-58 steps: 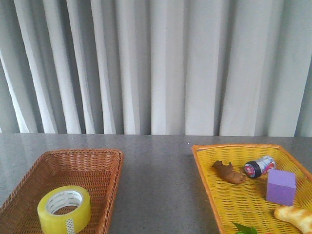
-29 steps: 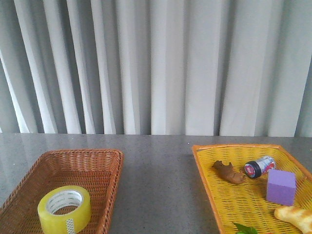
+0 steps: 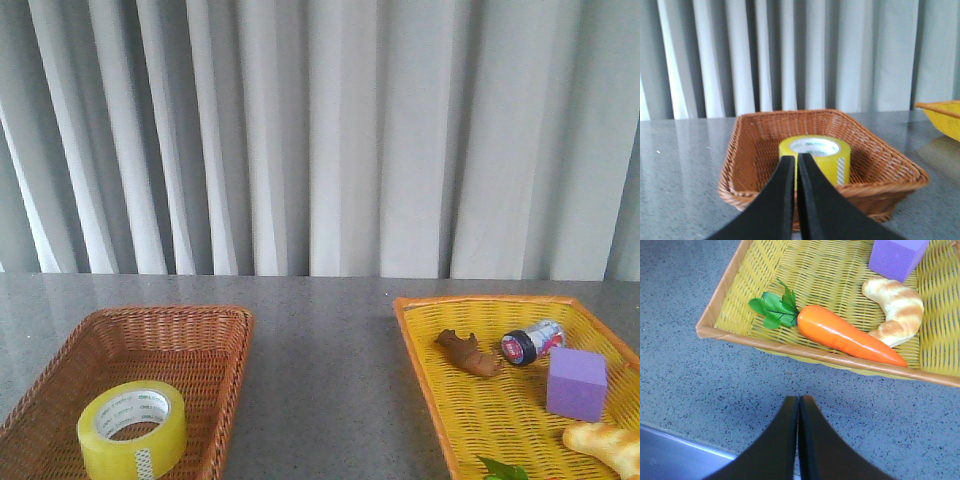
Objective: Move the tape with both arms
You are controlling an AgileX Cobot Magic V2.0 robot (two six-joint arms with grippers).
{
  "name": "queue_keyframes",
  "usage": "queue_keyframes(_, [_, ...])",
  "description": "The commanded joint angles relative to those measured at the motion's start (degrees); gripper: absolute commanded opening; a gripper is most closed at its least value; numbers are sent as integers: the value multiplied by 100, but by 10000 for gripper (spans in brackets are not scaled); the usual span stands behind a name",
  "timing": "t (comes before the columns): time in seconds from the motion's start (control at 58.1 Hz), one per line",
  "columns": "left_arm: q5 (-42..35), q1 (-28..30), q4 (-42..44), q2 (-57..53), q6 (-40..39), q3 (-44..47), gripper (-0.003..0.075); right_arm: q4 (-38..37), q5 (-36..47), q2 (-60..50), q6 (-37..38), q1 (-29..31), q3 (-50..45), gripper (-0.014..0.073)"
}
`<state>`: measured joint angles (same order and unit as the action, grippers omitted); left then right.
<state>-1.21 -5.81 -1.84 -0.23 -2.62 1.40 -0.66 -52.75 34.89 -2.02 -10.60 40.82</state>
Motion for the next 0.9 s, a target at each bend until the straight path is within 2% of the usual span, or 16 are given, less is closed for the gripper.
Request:
queue_keyframes(0.0, [-412, 79, -137, -147, 262, -36, -6, -43, 297, 14, -3, 31, 137, -8])
queue_keyframes(0.276, [211, 66, -105, -130, 373, -42, -6, -39, 251, 14, -3, 31, 137, -8])
queue_keyframes(0.878, [230, 66, -105, -130, 373, -42, -6, -45, 251, 14, -3, 31, 137, -8])
